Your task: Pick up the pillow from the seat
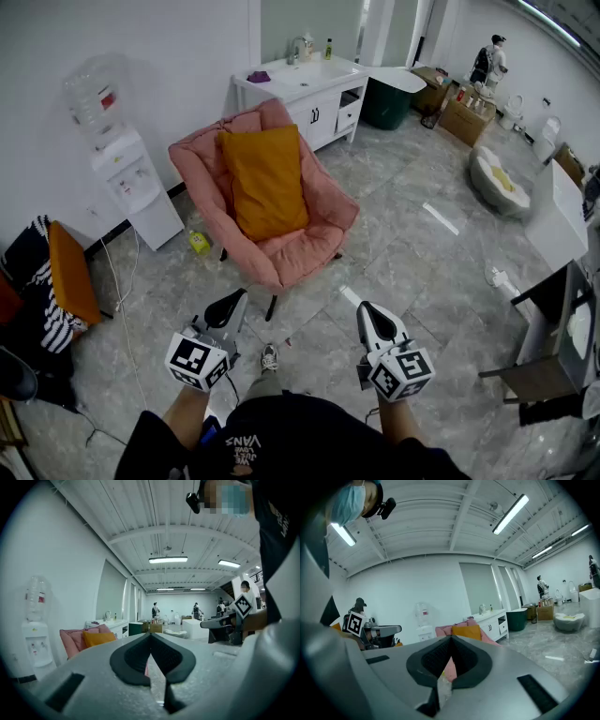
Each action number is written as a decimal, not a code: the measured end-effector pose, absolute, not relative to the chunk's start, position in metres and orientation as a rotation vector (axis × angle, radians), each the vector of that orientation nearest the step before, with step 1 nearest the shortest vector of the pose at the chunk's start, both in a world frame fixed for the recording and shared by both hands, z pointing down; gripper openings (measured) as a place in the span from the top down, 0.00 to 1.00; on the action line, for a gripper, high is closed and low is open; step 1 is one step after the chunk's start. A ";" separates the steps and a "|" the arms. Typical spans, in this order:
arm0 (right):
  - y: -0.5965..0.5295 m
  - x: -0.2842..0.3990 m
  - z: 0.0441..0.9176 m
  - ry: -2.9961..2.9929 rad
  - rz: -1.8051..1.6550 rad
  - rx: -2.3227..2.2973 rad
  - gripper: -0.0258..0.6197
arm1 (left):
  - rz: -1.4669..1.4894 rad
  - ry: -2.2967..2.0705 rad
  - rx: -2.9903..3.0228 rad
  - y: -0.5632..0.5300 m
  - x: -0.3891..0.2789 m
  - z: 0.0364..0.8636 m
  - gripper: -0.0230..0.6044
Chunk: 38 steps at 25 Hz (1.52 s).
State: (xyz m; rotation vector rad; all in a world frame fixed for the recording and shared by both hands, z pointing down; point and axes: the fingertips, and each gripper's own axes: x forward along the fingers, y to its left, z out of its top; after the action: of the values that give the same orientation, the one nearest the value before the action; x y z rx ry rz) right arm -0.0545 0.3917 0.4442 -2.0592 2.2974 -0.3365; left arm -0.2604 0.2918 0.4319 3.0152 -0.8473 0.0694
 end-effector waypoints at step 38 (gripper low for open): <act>0.221 -0.005 0.462 2.071 -0.457 -2.101 0.63 | 0.240 -0.450 2.917 0.091 -0.185 0.486 0.57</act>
State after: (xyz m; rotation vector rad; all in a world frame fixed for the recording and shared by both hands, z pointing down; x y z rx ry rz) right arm -0.0045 0.2214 0.4621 -2.1013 2.0706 -0.4573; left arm -0.1853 0.0909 0.4861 2.9170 -0.4501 0.2405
